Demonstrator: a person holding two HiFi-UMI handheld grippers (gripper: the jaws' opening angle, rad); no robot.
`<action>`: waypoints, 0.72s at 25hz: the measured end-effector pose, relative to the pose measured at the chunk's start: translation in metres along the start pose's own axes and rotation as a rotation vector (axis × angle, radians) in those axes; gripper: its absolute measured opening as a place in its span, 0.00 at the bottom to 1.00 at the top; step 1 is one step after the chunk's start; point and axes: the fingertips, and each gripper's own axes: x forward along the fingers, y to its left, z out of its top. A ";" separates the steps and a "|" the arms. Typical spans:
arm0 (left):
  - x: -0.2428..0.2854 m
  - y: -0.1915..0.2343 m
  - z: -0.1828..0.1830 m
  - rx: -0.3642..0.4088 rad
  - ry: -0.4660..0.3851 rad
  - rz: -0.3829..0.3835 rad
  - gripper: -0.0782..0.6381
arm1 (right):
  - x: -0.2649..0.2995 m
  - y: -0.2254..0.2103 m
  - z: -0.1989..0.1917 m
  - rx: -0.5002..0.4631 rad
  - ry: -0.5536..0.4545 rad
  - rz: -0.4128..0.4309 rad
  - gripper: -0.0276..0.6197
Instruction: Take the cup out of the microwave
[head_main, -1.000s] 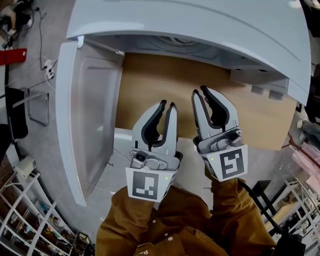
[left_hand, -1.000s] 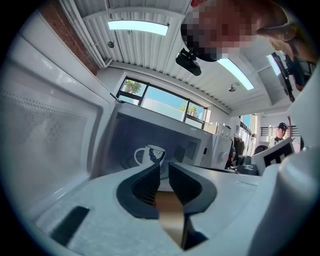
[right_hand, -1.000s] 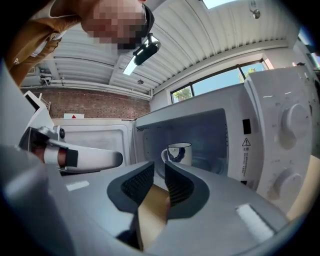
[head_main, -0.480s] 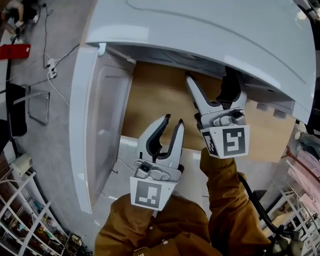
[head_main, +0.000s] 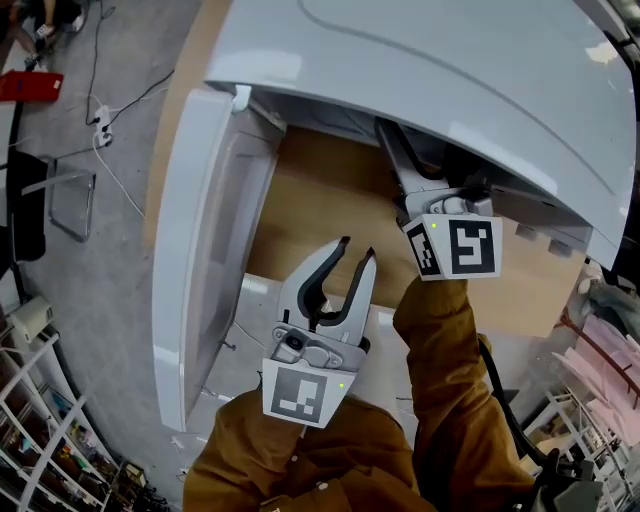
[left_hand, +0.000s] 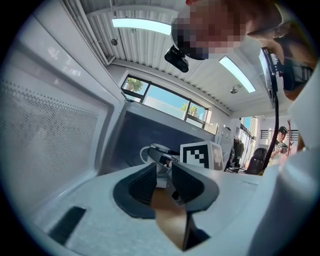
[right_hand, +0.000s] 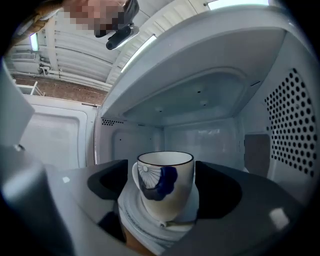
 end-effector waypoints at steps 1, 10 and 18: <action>0.000 0.001 0.000 -0.001 0.000 0.001 0.25 | 0.003 -0.001 -0.001 -0.002 0.003 0.002 0.68; -0.006 0.011 -0.001 -0.002 -0.008 0.029 0.11 | 0.014 -0.011 -0.005 -0.035 0.031 -0.036 0.63; -0.010 0.010 0.002 -0.005 -0.019 0.023 0.11 | 0.018 -0.012 -0.009 -0.061 0.065 -0.067 0.65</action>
